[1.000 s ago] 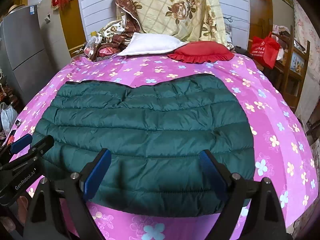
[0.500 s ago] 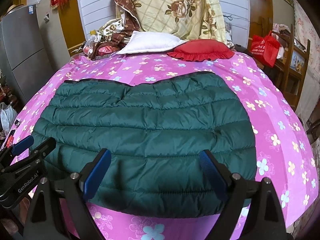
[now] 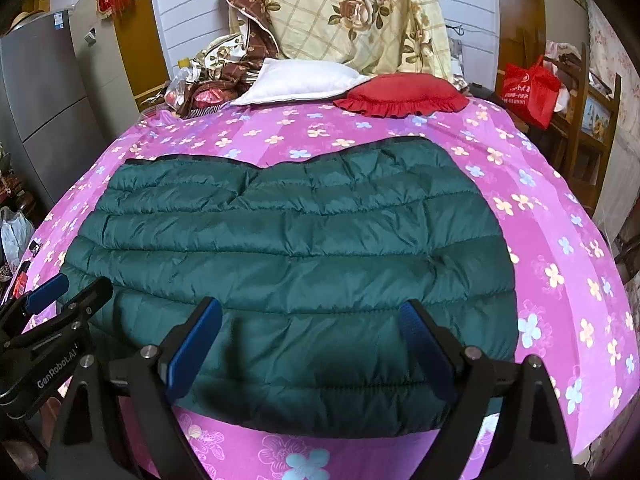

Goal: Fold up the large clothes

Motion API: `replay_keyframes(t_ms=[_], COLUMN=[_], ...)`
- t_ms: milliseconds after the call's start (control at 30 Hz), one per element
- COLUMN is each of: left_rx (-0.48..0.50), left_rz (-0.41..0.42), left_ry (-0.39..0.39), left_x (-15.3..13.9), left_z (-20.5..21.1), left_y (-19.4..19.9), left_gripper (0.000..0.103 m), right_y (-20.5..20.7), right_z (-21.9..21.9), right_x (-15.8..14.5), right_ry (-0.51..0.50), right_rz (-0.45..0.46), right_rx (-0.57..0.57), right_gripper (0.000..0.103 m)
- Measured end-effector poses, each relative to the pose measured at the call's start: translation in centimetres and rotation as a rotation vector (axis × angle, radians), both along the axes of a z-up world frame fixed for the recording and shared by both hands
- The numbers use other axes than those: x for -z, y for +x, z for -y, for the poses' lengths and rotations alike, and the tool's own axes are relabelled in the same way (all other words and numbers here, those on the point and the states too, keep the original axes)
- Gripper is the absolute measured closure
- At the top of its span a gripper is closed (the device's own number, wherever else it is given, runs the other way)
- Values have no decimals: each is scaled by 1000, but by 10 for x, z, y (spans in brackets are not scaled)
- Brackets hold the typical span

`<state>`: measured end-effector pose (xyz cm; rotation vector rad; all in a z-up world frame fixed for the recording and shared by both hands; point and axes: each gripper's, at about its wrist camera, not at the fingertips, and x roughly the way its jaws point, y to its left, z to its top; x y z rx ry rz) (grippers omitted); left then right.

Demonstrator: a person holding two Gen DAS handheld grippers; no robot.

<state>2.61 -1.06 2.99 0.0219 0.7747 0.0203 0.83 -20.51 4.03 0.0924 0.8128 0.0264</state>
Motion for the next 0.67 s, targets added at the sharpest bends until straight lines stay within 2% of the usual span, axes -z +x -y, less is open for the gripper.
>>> replay_keyframes(t_ms=[367,667], left_rx=[6,11], left_rz=[-16,3], left_ry=[-15,-46], left_x=[3,2], left_z=[1,-6], left_y=[2,5], left_gripper=[53,53], right_y=[1,2], right_z=[1,2], right_x=[2,3], right_ry=[2,10], right_rz=[-6,-10], right_rx=[1,2], right_gripper=[10,10])
